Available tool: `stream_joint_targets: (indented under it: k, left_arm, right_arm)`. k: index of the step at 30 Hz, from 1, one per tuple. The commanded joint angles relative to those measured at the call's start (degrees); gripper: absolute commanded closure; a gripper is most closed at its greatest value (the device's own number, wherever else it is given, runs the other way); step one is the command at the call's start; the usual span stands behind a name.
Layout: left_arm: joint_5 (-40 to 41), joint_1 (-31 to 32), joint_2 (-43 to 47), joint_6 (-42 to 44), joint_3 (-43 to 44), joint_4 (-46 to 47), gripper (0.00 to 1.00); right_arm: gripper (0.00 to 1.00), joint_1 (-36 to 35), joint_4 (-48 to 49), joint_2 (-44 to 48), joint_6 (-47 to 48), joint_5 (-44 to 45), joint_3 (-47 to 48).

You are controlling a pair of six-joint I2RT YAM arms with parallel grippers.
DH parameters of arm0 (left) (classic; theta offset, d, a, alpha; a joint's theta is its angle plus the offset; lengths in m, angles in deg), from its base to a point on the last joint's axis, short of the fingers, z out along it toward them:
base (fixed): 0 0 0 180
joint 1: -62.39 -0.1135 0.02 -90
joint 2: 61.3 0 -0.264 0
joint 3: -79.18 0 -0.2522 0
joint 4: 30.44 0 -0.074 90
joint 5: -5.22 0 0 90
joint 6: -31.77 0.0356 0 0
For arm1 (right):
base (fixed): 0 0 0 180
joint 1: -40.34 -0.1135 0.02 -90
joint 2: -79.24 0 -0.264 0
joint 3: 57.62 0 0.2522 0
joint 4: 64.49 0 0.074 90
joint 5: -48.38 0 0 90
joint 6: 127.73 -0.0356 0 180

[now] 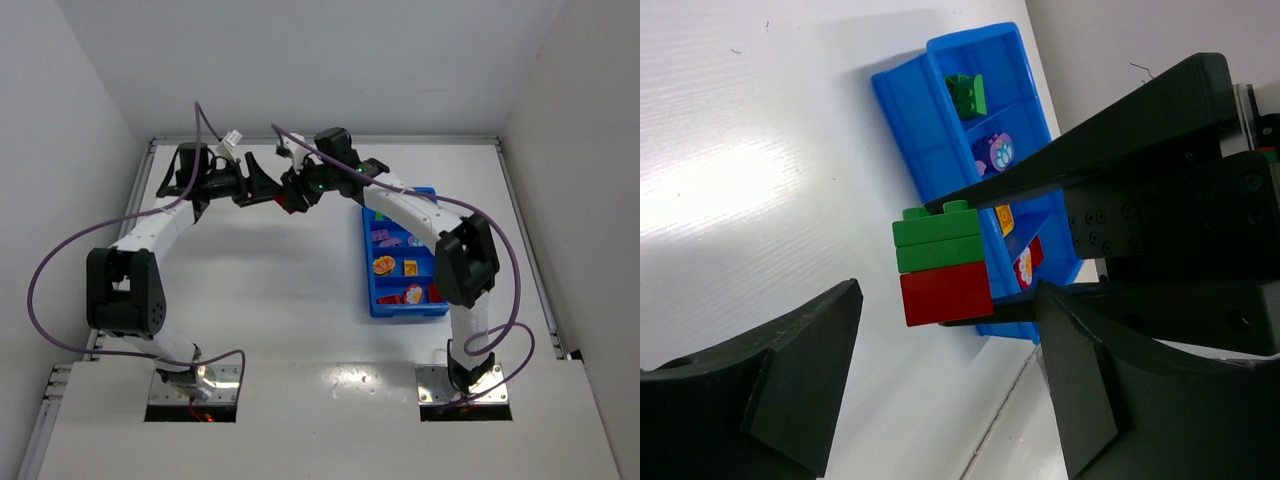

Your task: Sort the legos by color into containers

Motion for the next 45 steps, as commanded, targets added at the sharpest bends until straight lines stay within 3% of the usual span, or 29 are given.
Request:
stream_joint_targets:
  k: [1, 5, 10, 13, 14, 19, 22, 23, 26, 27, 30, 35, 39, 45]
  left_arm:
    - [-3.14, 1.35, -0.41, 1.14, 1.86, 1.92, 0.25]
    - [-3.14, 1.87, -0.41, 1.14, 1.33, 1.92, 0.40]
    - [-3.14, 1.88, -0.93, 1.14, 1.33, 1.92, 0.47]
    - [-3.14, 1.88, -1.46, 1.14, 1.33, 2.45, 0.57]
    - [-3.14, 2.40, -1.46, 1.14, 1.33, 2.45, 0.66]
    - [-3.67, 2.40, -1.99, 1.14, 1.33, 2.97, 0.80]
    - [-4.27, 2.40, -1.99, 1.14, 1.33, 2.97, 0.94]
    - [-4.28, 2.40, -1.99, 1.66, 1.33, 2.97, 1.00]
    - [-4.28, 2.40, -1.37, 2.19, 1.33, 2.97, 1.00]
    - [-4.28, 2.40, -1.37, 2.72, 1.33, 2.97, 1.00]
    - [-4.98, 2.40, -1.37, 3.25, 1.33, 2.97, 1.00]
    - [-5.60, 2.40, -1.37, 6.40, 2.82, 1.05, 1.00]
    - [-6.38, 1.80, -1.90, 8.87, 4.23, -0.28, 1.00]
    - [-15.60, 0.30, -3.65, 13.36, 6.16, -2.04, 1.00]
  right_arm:
    - [1.00, -0.86, 3.75, 2.41, -0.01, -1.77, 0.10]
    - [1.00, -0.86, 3.75, 1.88, -0.01, -1.24, 0.63]
    - [1.00, -0.86, 3.75, 1.88, -0.01, -1.24, 1.68]
    - [1.00, -0.86, 3.75, 1.88, -0.01, -1.24, 1.68]
    - [1.00, -0.86, 3.75, 1.88, -0.01, -1.24, 1.68]
    - [1.00, -0.86, 4.37, 1.88, -0.01, -1.24, 1.15]
    - [1.00, -0.86, 4.37, 2.41, -0.01, -0.72, 0.63]
    - [0.92, -0.86, 4.37, 2.41, -0.01, -0.72, 0.63]
    - [0.64, -0.86, 4.37, 3.11, -0.01, -0.19, -0.77]
    - [0.46, -0.34, 4.37, 3.98, -0.01, -0.19, -1.30]
    - [0.33, 0.19, 3.14, 5.75, 0.69, -0.19, -3.76]
    - [0.20, 1.51, -0.98, 12.24, 1.92, -0.19, -9.03]
    - [0.17, 3.35, -5.55, 16.99, 1.92, -1.41, -12.46]
    - [0.17, 9.67, -16.36, 20.34, 3.68, -12.47, -13.61]
